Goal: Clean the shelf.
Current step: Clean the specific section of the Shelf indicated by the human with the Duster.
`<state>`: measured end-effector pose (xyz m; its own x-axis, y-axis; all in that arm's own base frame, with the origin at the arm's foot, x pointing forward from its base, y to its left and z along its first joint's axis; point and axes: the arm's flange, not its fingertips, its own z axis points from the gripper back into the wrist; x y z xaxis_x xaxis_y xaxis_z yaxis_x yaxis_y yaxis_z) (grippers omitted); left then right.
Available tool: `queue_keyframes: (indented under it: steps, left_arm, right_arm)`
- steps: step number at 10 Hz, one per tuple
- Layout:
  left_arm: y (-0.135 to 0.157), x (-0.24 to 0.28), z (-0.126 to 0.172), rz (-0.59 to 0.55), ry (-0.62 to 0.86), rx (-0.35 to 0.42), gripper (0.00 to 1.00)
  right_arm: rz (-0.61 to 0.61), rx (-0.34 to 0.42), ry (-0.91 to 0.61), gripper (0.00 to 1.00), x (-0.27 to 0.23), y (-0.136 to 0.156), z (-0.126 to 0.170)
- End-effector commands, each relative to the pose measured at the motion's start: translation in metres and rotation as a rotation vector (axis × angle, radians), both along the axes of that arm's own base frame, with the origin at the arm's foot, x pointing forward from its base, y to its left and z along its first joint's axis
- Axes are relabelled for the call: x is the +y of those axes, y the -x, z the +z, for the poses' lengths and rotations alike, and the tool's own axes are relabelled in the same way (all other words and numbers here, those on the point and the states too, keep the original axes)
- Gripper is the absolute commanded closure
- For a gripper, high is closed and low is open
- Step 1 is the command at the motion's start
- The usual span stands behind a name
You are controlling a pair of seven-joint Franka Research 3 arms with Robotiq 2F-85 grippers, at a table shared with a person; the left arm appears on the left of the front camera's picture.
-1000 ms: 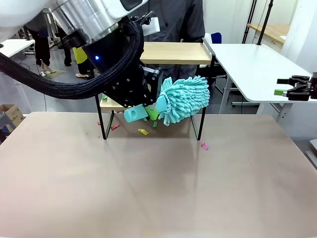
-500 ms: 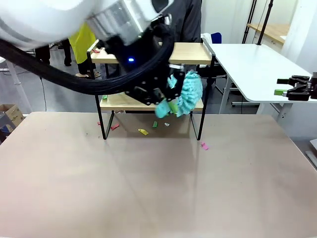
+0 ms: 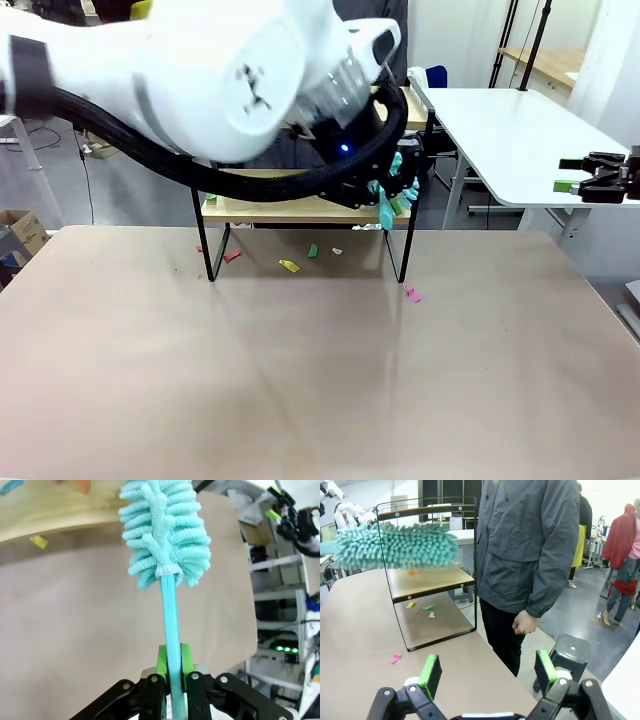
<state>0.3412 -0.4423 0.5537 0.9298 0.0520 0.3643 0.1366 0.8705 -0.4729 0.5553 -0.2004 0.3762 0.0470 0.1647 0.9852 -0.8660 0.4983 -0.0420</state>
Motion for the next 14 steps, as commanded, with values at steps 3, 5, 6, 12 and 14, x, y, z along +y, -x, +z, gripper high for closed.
queue_keyframes:
  steps: [3, 5, 6, 12, 14]
  left_arm:
    - [-0.029, -0.047, -0.022, 0.145, -0.028, -0.046, 0.87]
    - [-0.035, -0.056, -0.039, 0.148, -0.033, 0.0, 0.87]
    - [-0.037, -0.058, -0.045, 0.14, -0.007, 0.033, 0.87]
    - [-0.044, -0.037, -0.059, 0.114, -0.023, 0.076, 0.87]
    - [-0.051, -0.008, -0.066, 0.138, -0.042, 0.115, 0.87]
  right_arm:
    - [0.003, -0.001, 0.005, 0.0, 0.002, 0.0, 0.002]
    - [0.003, -0.001, 0.005, 0.0, 0.002, 0.0, 0.002]
    - [0.003, -0.001, 0.005, 0.0, 0.002, 0.0, 0.002]
    - [0.003, -0.001, 0.005, 0.0, 0.002, 0.0, 0.002]
    - [0.003, -0.001, 0.005, 0.0, 0.002, 0.0, 0.002]
